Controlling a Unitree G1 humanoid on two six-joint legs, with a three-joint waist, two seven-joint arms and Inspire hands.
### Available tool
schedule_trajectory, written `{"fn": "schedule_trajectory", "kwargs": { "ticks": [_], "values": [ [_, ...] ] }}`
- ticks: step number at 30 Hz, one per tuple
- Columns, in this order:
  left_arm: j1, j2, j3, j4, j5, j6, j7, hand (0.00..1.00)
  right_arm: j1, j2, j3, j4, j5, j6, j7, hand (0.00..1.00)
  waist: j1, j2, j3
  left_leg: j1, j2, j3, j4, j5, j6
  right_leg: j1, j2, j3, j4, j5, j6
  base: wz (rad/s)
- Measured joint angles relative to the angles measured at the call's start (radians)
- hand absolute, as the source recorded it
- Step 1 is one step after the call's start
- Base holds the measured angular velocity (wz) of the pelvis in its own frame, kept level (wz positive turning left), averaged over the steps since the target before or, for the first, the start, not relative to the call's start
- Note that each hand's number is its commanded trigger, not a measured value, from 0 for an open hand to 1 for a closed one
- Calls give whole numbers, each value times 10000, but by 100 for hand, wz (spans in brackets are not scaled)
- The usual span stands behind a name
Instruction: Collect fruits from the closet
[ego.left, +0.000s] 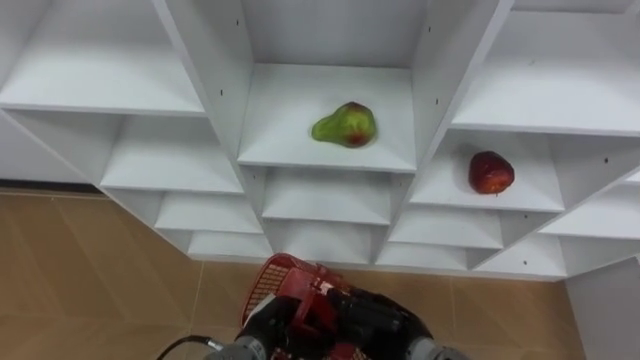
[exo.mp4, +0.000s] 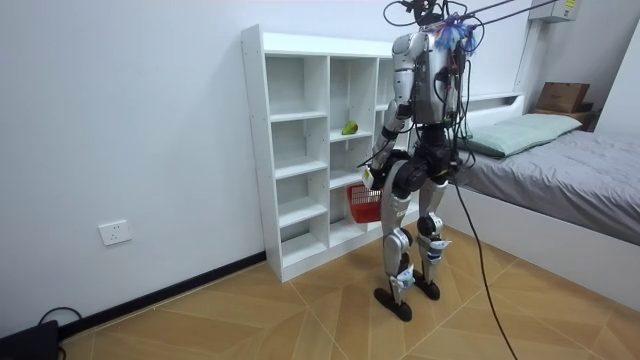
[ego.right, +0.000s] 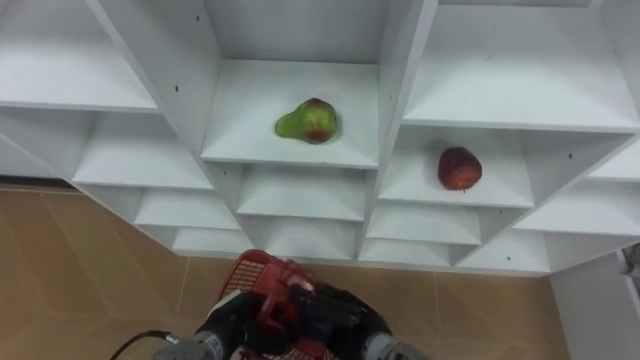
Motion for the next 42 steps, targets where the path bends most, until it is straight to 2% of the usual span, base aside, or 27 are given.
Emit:
{"fn": "schedule_trajectory", "kwargs": {
  "ticks": [11,20,24,30,42],
  "values": [
    [-67,123,-264,0,18,2,-82,100,-67,23,205,181,82,83,1,100,-30,0,2,-7,1,45,17,0,-1,-4,25,27,-1,-1,-3,0],
    [-93,105,-530,2,10,19,176,100,-158,51,373,692,783,101,2,100,-43,17,18,-13,9,44,11,0,-1,3,23,25,-9,-1,-2,0],
    [-95,107,-708,3,2,56,277,100,-162,39,379,879,974,301,-6,100,-44,35,28,-10,9,40,-22,-1,-2,2,38,24,-23,-1,-2,0],
    [-196,7,-734,343,-3,66,384,100,-219,45,404,1424,1258,302,-6,100,-45,53,51,-13,3,41,-60,-1,-2,-8,40,14,-25,-1,-2,0],
    [-337,4,-858,479,-7,66,368,100,-235,-21,566,1552,1833,302,-6,100,-46,55,52,-14,-1,60,-102,0,-2,-26,36,1,-58,-2,-3,0]
  ]
}}
